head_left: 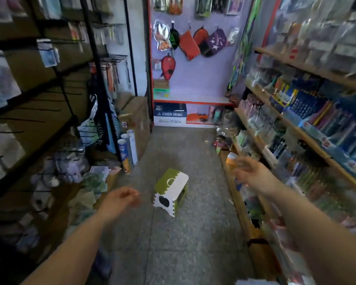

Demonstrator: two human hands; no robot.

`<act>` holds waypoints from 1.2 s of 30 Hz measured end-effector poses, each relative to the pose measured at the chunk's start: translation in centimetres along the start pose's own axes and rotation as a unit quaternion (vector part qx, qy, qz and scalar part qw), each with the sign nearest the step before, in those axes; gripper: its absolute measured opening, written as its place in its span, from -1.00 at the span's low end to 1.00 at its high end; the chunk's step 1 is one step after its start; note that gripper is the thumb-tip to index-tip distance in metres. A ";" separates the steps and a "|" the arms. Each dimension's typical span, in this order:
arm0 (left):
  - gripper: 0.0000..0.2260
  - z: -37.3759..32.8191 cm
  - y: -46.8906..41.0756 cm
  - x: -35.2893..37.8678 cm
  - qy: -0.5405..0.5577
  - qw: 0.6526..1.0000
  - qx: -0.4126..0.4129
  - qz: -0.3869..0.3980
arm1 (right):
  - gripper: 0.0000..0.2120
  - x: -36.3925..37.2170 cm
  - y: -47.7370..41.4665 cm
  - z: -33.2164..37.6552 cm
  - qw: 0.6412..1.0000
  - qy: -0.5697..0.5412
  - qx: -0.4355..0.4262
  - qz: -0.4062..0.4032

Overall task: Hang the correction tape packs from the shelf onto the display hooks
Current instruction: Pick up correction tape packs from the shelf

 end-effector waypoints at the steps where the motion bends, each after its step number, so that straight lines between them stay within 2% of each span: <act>1: -0.78 -0.4 -1.7 -0.5 0.006 1.000 -0.010 -0.008 | -0.66 0.6 -2.7 0.0 1.000 -0.003 -0.003 0.009; 6: -0.89 -1.9 -9.8 -4.4 0.070 0.994 -0.054 -0.067 | -0.74 5.5 -15.2 0.3 0.995 0.037 -0.038 0.083; 10: -0.81 -4.3 -17.6 -7.3 0.094 0.990 -0.058 -0.083 | -0.74 10.0 -25.2 1.4 0.988 0.064 -0.062 0.123; 13: -0.75 -6.0 -24.4 -10.5 0.080 0.991 -0.056 -0.089 | -0.66 14.2 -32.4 3.1 0.979 0.093 -0.064 0.172; 16: -0.84 -7.7 -30.2 -14.2 0.055 0.992 -0.069 -0.092 | -0.64 18.7 -39.1 5.3 0.968 0.113 -0.078 0.212; 20: -0.92 -9.9 -35.8 -18.4 0.078 0.989 -0.070 -0.107 | -0.67 23.7 -47.0 8.7 0.962 0.107 -0.111 0.225; 23: -0.82 -10.1 -38.9 -20.7 0.087 0.987 -0.082 -0.110 | -0.70 27.6 -52.1 10.4 0.954 0.109 -0.128 0.249; 28: -0.72 -6.8 -42.8 -26.2 0.166 0.958 -0.148 -0.182 | -0.68 37.0 -59.1 13.6 0.907 0.108 -0.168 0.370; 32: -0.73 -5.8 -44.0 -30.2 0.209 0.920 -0.174 -0.283 | -0.72 44.6 -64.1 17.5 0.881 0.072 -0.220 0.414; 36: -0.72 -6.1 -44.7 -32.1 0.233 0.894 -0.201 -0.325 | -0.76 49.3 -67.3 22.1 0.838 0.062 -0.272 0.469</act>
Point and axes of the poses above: each hand's wrist, its own y-axis away from the middle knuckle, its own x-axis out of the palm, z = x × y, the point moved 5 cm from there along -y, towards the middle knuckle, and after that the axes turned 15 degrees about -x, right-handed, at the moved point
